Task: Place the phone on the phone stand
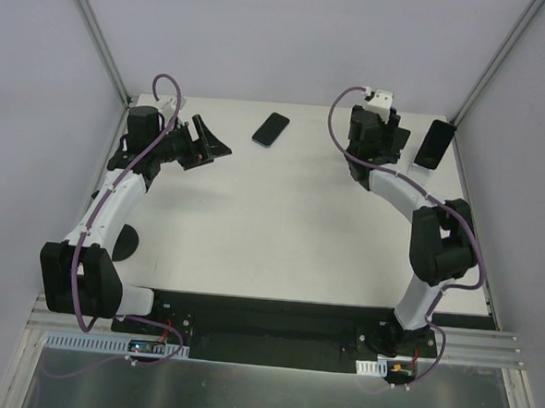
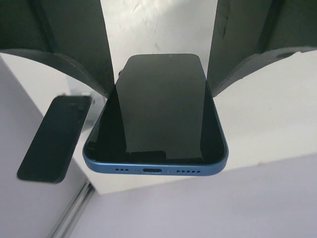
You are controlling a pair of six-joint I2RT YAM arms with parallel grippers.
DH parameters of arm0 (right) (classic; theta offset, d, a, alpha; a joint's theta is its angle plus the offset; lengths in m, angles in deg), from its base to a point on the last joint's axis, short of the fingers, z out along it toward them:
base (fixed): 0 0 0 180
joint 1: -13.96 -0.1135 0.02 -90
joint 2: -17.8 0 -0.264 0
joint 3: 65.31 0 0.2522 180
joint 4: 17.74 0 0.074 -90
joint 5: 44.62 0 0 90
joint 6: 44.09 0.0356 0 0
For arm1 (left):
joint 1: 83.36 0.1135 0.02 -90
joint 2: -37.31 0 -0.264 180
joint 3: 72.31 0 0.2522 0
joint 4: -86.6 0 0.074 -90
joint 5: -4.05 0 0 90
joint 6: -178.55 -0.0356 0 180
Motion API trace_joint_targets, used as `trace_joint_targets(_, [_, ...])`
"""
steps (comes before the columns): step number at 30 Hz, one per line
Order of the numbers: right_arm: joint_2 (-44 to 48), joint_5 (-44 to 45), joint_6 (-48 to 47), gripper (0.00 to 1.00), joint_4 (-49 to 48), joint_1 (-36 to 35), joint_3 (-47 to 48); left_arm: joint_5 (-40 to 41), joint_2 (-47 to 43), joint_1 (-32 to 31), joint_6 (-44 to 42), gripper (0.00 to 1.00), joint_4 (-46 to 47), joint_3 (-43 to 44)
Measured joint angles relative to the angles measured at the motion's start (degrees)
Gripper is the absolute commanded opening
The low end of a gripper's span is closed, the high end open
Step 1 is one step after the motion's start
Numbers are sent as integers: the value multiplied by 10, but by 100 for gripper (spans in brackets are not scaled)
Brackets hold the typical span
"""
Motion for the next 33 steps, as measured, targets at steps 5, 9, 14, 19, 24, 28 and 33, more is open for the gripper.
trace_joint_targets(5, [-57, -2, -35, 1, -61, 51, 50, 0, 7, 0, 0, 78, 1, 0])
trace_joint_targets(9, [-86, -18, -54, 1, -77, 74, 64, -2, 11, 0, 1, 86, 2, 0])
trace_joint_targets(14, [-98, -61, -52, 1, -77, 98, 64, -14, 26, 0, 3, 91, 7, 0])
trace_joint_targets(19, [-100, -93, -49, 1, -81, 122, 64, -15, 31, 0, 2, 98, 8, 0])
trace_joint_targets(24, [-106, -125, -42, 1, -86, 140, 63, -15, 31, 0, 2, 99, 9, 0])
trace_joint_targets(28, [-107, -144, -35, 1, -93, 149, 57, -15, 31, 0, 2, 99, 9, 0])
trace_joint_targets(33, [-113, -176, -25, 1, -95, 157, 52, -16, 33, 0, 2, 99, 9, 0])
